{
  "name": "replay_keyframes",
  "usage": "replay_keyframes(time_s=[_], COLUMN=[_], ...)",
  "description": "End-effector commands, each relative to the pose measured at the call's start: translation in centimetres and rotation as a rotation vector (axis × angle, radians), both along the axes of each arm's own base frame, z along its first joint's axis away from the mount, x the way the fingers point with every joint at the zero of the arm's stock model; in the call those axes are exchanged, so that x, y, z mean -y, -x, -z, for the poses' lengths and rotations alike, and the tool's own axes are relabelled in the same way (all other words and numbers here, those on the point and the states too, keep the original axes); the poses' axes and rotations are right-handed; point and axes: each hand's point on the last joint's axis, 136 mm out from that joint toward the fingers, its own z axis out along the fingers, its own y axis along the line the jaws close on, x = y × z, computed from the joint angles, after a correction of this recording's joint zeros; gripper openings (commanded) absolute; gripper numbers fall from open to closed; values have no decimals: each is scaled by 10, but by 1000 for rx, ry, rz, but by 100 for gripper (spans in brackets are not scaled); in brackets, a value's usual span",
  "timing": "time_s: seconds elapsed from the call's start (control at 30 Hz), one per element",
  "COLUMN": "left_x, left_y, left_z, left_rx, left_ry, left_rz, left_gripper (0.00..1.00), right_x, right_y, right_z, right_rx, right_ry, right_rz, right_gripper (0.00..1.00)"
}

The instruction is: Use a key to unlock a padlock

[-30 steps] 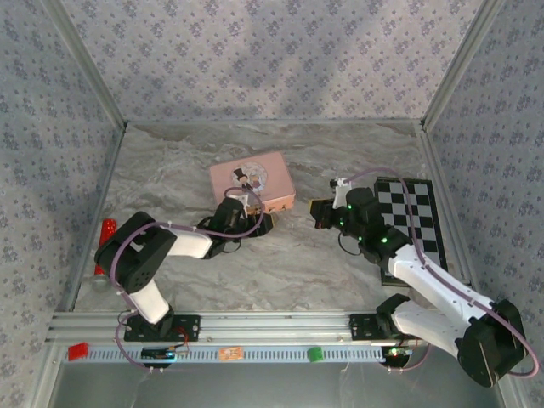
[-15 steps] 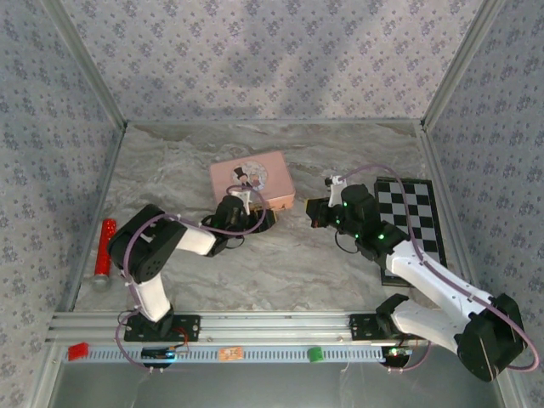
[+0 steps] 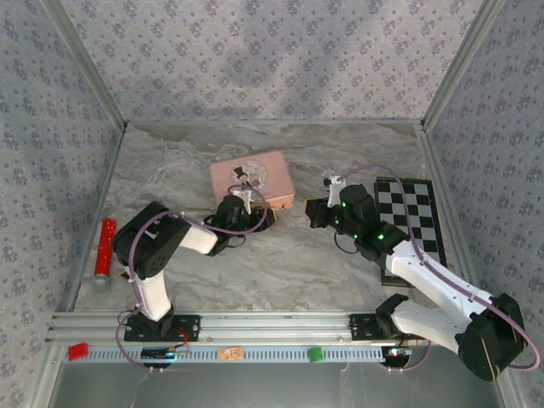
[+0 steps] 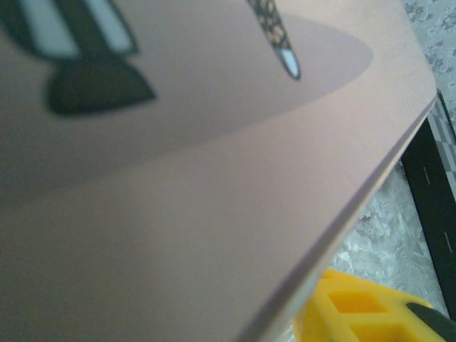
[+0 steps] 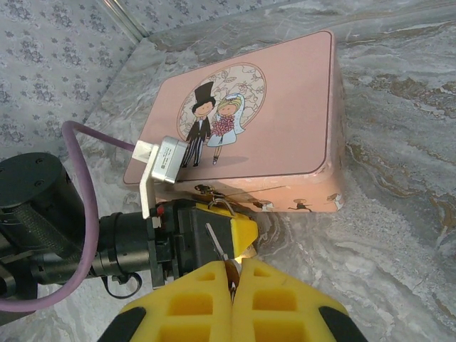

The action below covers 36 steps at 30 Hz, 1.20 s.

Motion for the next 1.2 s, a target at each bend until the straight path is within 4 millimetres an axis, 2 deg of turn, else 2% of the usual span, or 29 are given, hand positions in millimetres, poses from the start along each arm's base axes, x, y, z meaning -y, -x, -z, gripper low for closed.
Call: replay_keyframes(time_s=[0.0, 0.23, 0.43, 0.77, 1.0, 1.17], left_x=[-2, -4, -3, -4, -3, -4], left_y=[1, 2, 2, 2, 2, 2], left_z=[8, 12, 9, 2, 0, 6], left_rx=[-42, -56, -52, -48, -48, -68], left_ry=[25, 5, 14, 30, 45, 40], left_rz=[-4, -5, -3, -14, -15, -32], left_gripper=[41, 38, 32, 24, 23, 30], right_x=[1, 0, -1, 0, 1, -1], right_y=[0, -1, -1, 3, 6, 7], right_z=[-10, -12, -11, 3, 14, 17], right_rx=[20, 23, 21, -28, -61, -66], right_ry=[-3, -1, -1, 9, 14, 8], right_rz=[9, 7, 1, 1, 5, 2], right_gripper=[0, 0, 0, 0, 0, 0])
